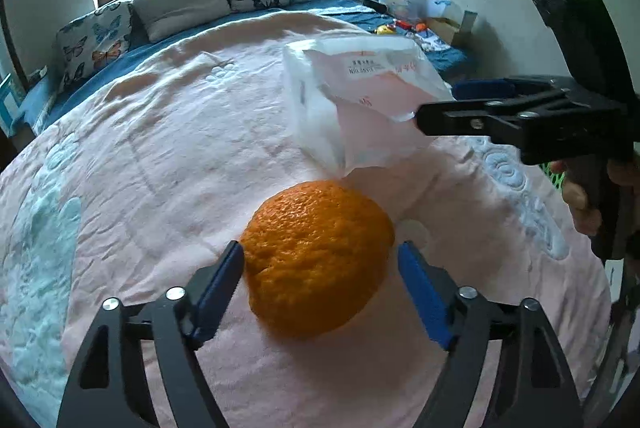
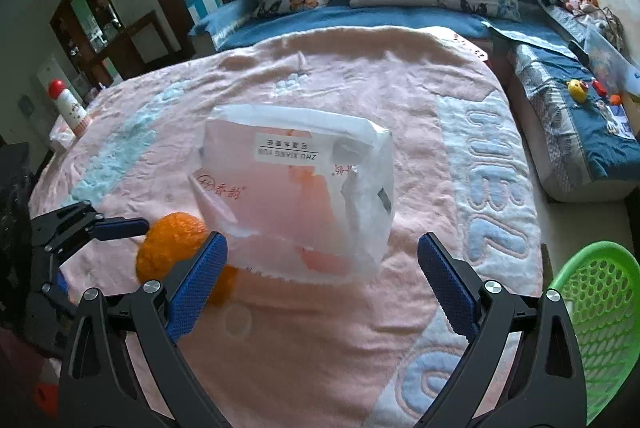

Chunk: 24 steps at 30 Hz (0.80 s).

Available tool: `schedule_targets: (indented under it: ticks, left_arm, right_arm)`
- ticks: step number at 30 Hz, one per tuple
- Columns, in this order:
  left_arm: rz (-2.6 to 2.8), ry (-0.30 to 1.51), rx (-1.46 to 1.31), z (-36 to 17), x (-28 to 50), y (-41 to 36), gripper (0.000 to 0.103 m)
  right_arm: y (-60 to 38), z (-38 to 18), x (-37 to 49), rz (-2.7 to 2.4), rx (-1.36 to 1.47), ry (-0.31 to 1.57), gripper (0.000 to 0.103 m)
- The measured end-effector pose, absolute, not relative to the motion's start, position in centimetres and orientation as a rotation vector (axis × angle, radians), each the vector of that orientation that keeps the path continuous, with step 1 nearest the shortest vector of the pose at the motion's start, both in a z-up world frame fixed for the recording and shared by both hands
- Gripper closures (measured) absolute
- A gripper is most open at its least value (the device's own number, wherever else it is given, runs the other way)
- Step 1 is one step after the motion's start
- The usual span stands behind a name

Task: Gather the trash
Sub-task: 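Grasp the orange with the left tool while the right tool grasps the white plastic bag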

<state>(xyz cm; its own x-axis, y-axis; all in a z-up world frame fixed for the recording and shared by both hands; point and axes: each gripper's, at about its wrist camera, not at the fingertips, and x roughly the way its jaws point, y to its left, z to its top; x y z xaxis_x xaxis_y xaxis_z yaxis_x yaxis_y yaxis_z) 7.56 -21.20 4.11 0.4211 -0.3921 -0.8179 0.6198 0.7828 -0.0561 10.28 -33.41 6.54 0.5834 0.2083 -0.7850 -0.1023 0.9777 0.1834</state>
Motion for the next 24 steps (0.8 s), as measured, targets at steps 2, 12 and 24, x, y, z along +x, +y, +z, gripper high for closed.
schedule_targets:
  ticks: [2, 12, 24]
  left_arm:
    - [-0.651, 0.944, 0.288, 3.9, 7.7, -21.7, 0.022]
    - [-0.637, 0.928, 0.318, 3.4, 8.3, -22.5, 0.024]
    - [-0.651, 0.936, 0.227, 4.4, 7.7, -22.0, 0.048]
  right_arm:
    - [-33.4, 6.1, 10.8, 0.173, 0.121, 0.940, 0.008]
    - [-34.2, 5.2, 11.1, 0.165, 0.152, 0.947, 0.049]
    - [-35.4, 7.0, 8.5, 0.133, 0.164, 0.878, 0.074]
